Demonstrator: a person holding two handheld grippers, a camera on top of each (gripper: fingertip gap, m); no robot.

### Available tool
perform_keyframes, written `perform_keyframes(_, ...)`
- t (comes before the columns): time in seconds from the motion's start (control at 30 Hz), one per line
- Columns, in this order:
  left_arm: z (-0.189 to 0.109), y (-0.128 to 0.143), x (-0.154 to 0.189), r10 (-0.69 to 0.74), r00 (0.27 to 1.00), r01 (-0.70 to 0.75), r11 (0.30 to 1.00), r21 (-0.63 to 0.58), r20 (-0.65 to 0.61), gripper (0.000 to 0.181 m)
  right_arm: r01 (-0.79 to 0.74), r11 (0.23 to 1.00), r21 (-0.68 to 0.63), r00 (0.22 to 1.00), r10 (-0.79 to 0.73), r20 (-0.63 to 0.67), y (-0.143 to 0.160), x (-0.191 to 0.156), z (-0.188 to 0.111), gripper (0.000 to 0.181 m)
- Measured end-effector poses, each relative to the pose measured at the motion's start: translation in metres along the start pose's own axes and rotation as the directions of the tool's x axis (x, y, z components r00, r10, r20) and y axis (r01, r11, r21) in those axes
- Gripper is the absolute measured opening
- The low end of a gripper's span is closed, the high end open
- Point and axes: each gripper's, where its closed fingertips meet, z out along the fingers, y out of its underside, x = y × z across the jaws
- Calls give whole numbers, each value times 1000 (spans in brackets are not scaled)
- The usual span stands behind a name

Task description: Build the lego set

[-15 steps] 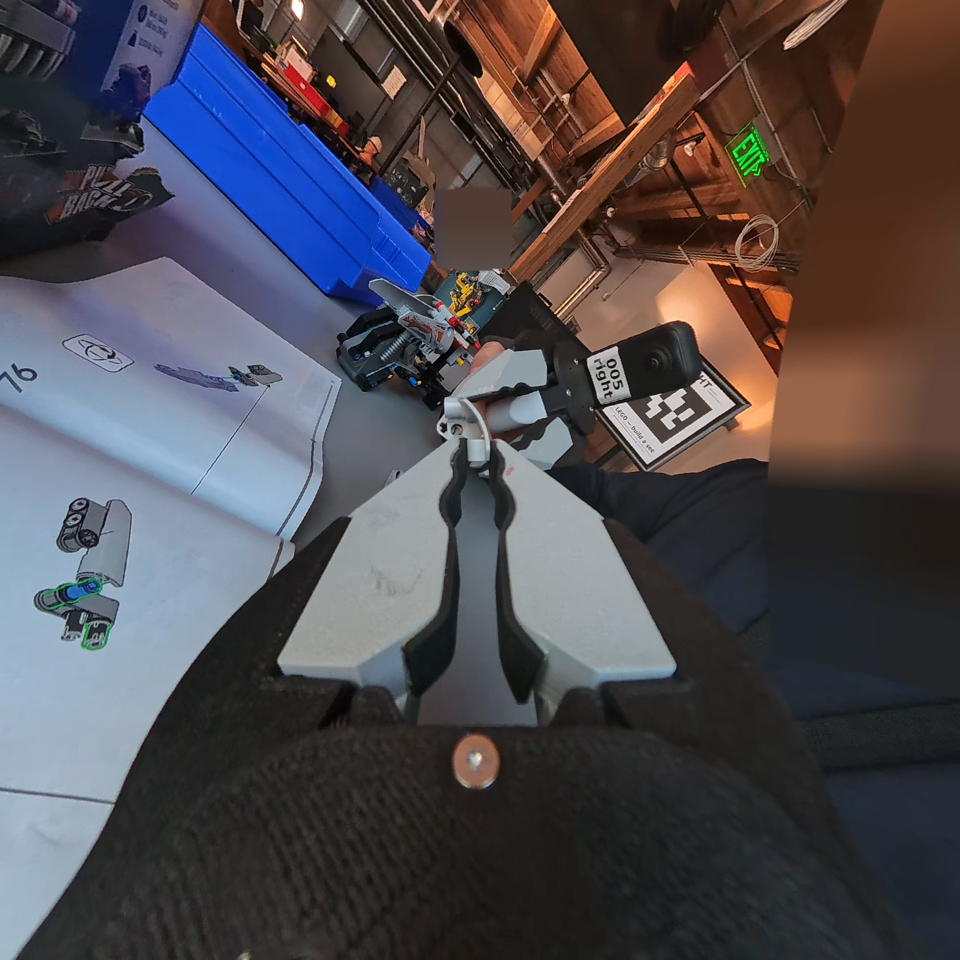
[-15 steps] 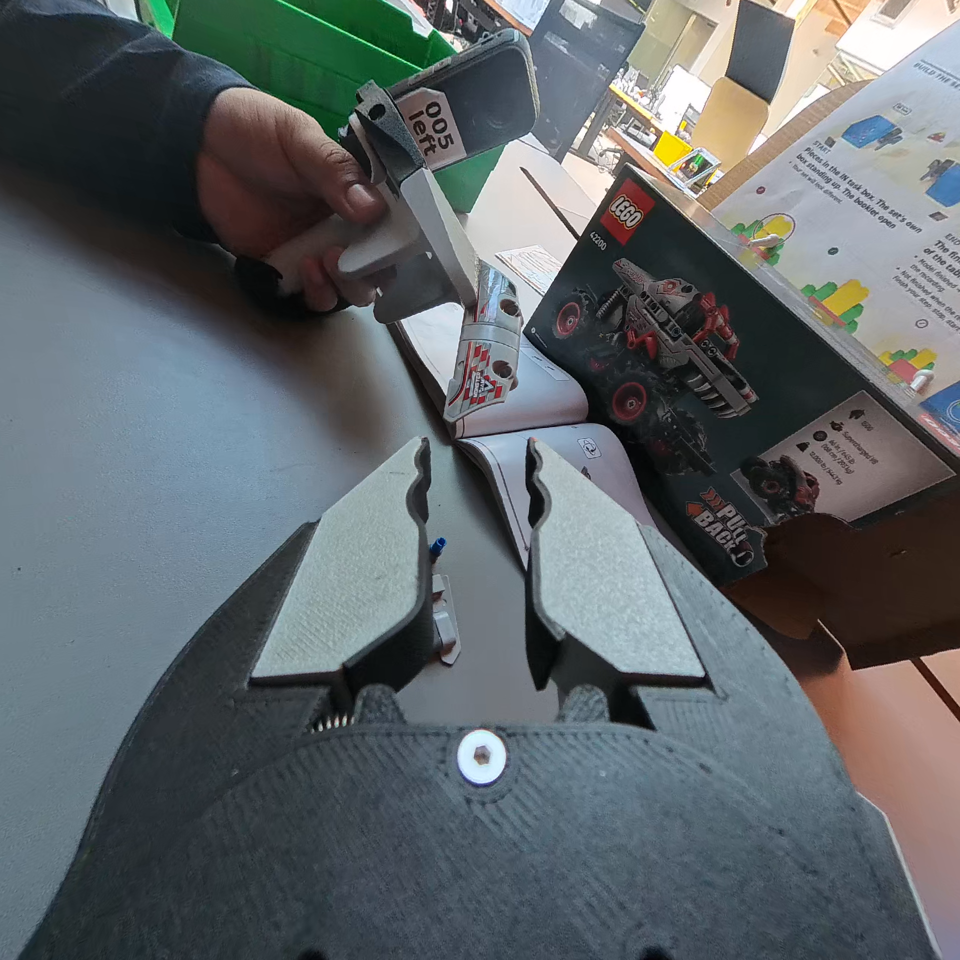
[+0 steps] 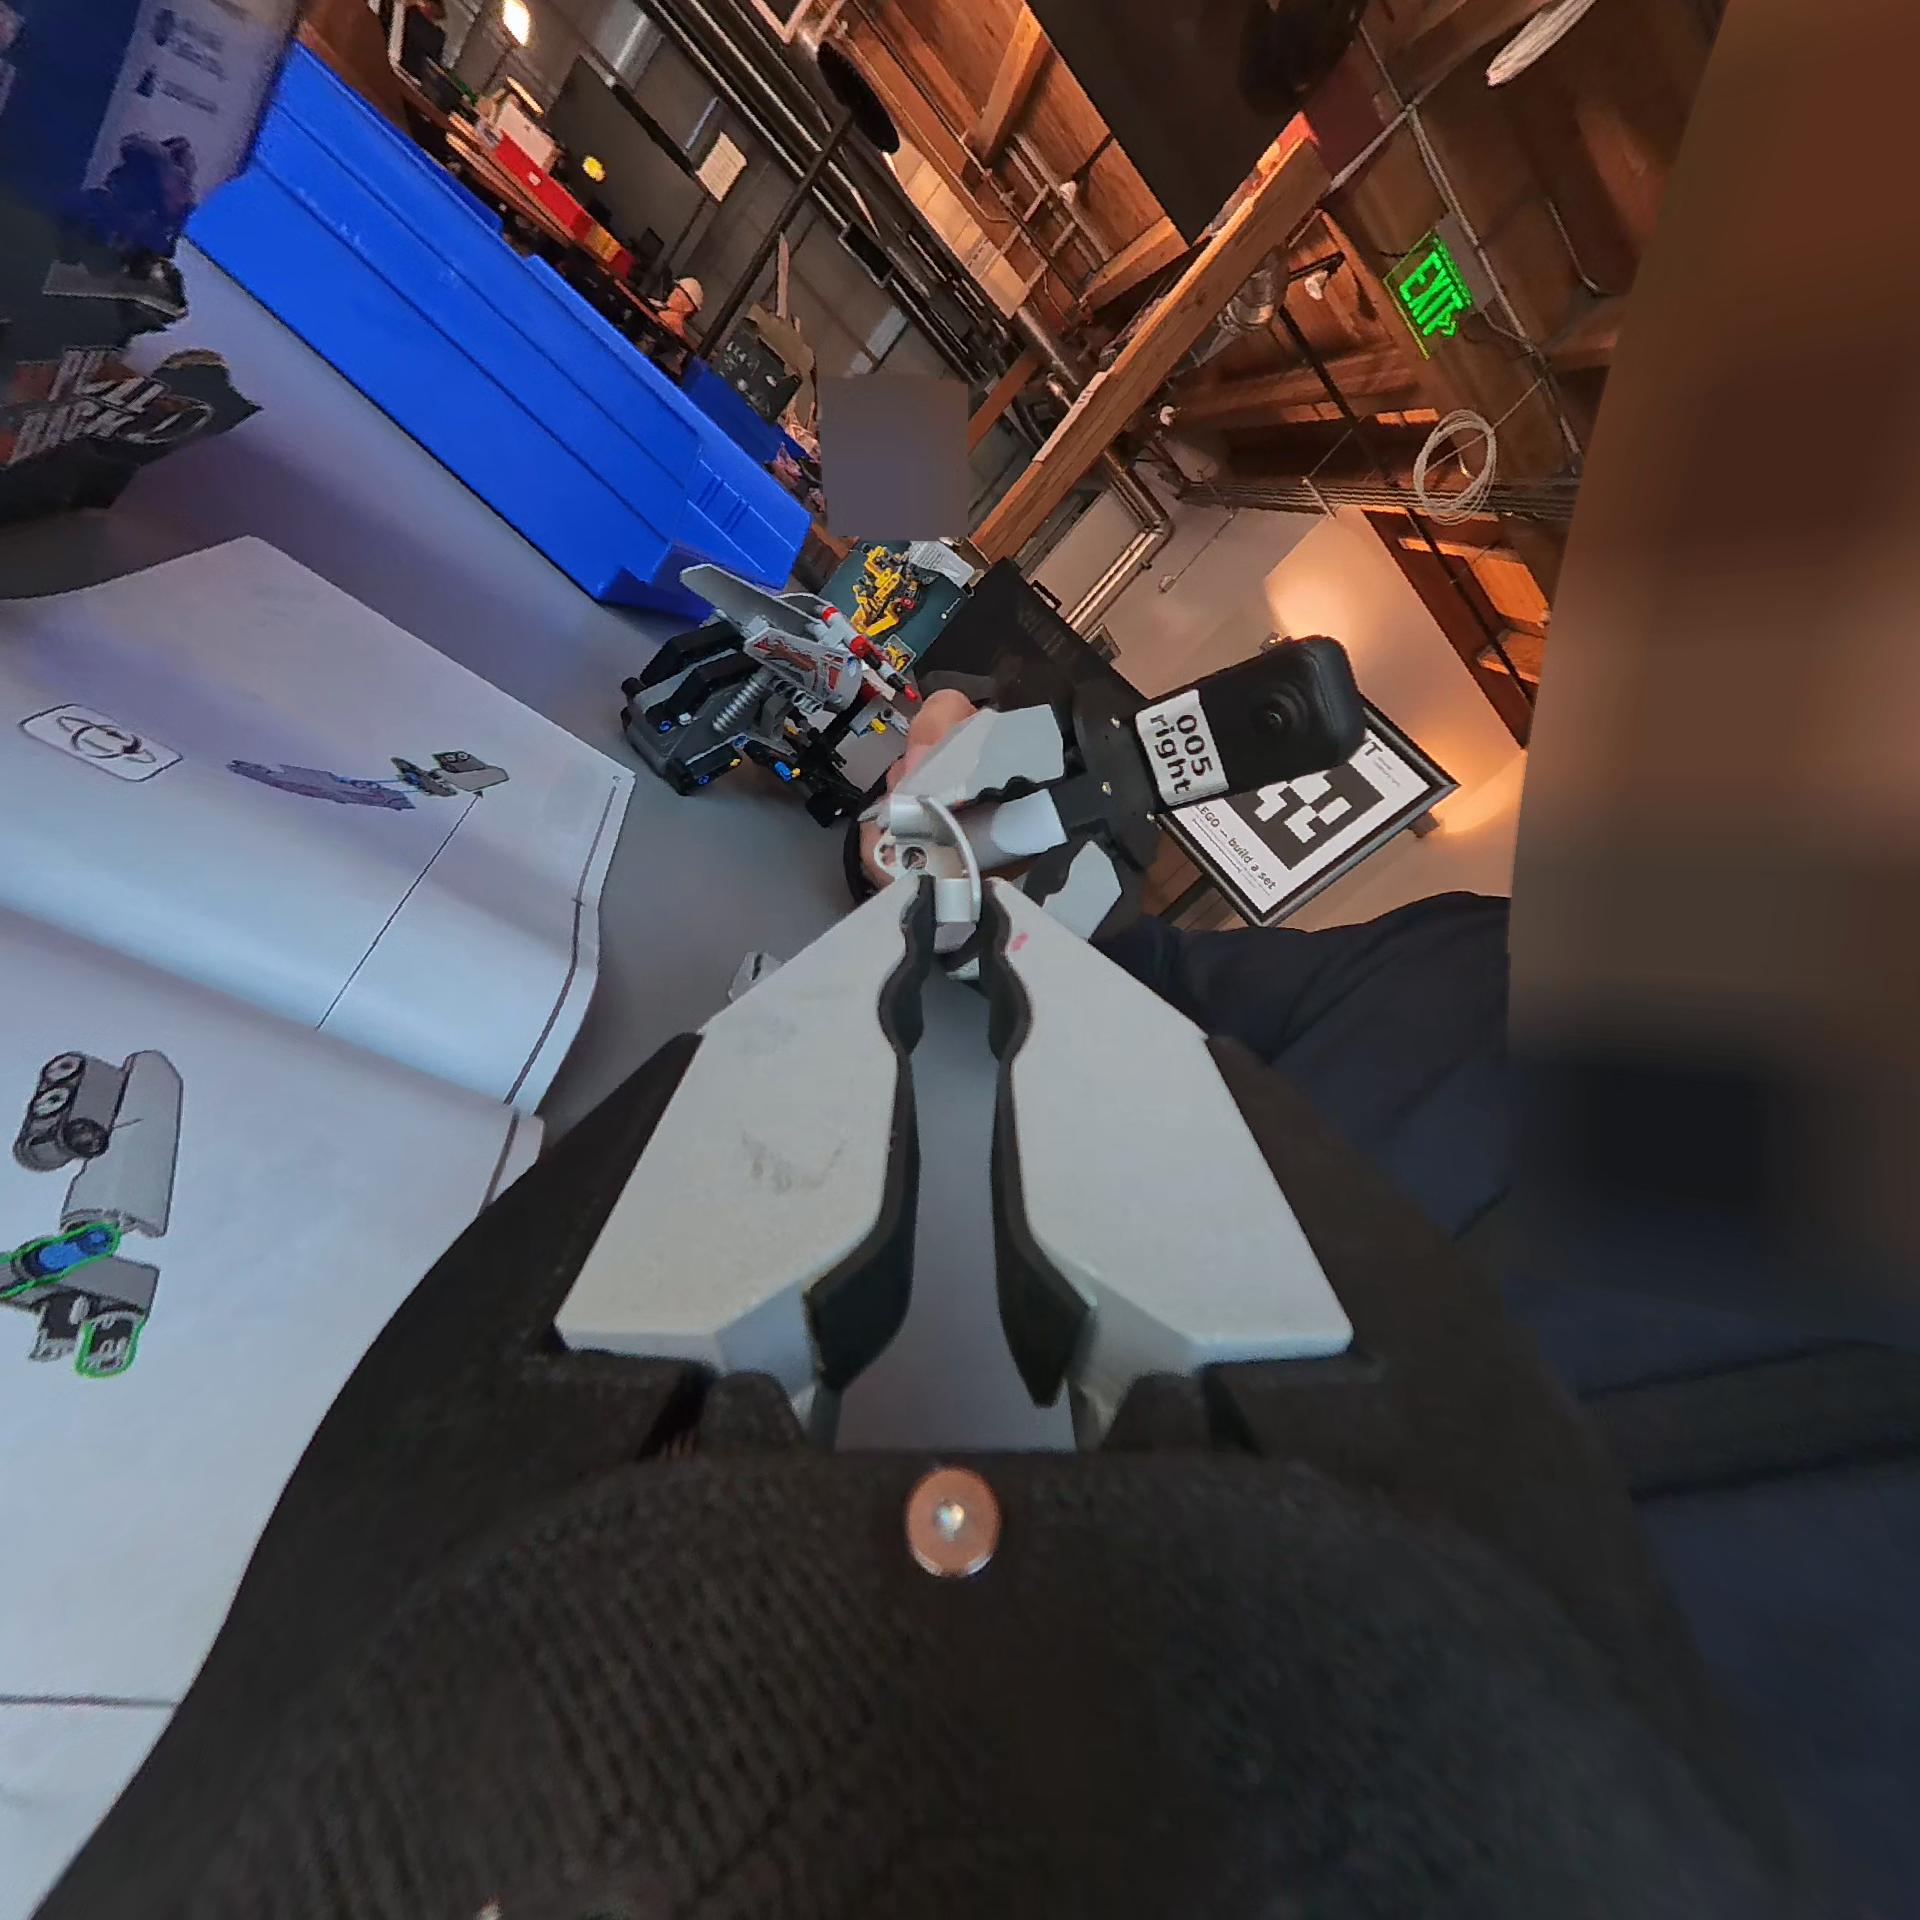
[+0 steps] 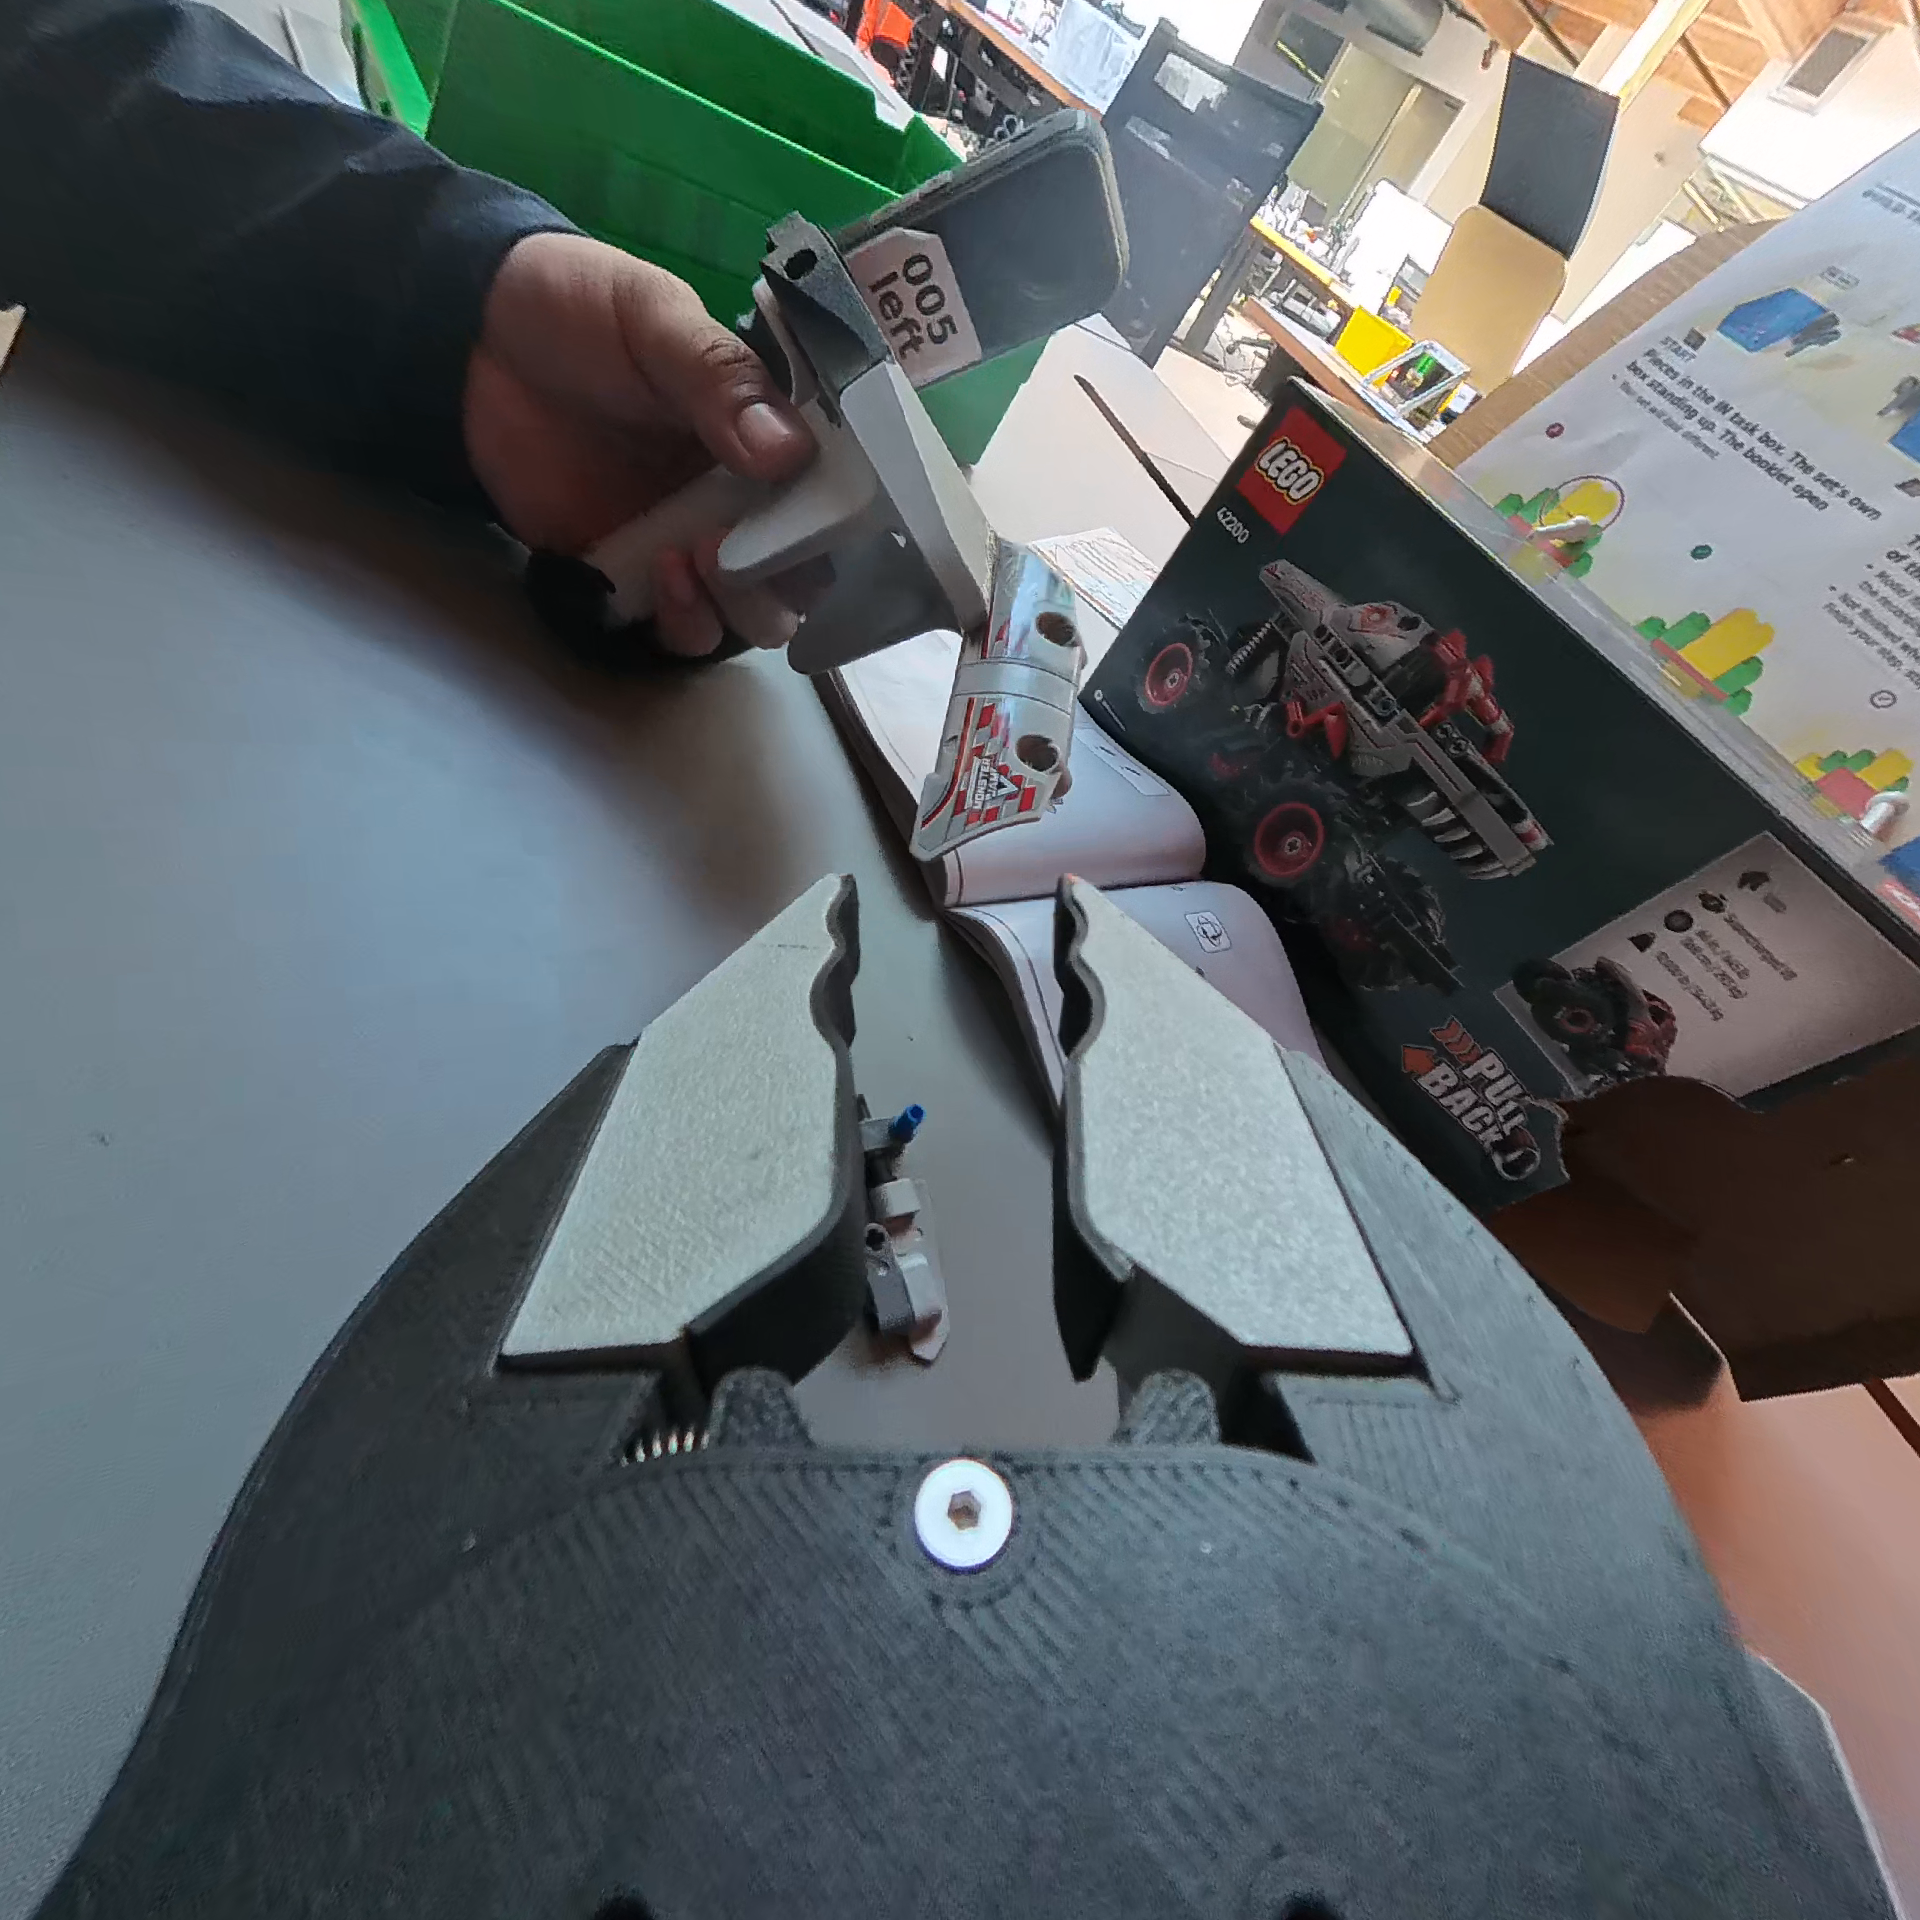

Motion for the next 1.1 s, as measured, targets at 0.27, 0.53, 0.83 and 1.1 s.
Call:
perform_keyframes(0.27, 7, 3, 15, 114, 992, -114, 993, -18, -46, 5, 0, 1000, 31, 1000, -1, 13, -9, -6, 1, 31)
perform_keyframes(0.53, 17, 10, 48, 605, 791, -605, 796, 24, -95, 5, 84, 987, 137, 996, -80, -36, -34, -7, -13, 20)
perform_keyframes(0.83, 22, 21, 45, 700, 709, -705, 708, -45, -83, 5, 114, 983, 143, 993, -108, -48, -37, -9, -17, 20)
perform_keyframes(1.1, 22, 22, 45, 712, 698, -716, 696, -52, -78, 5, 116, 983, 139, 993, -111, -47, -36, -10, -17, 20)
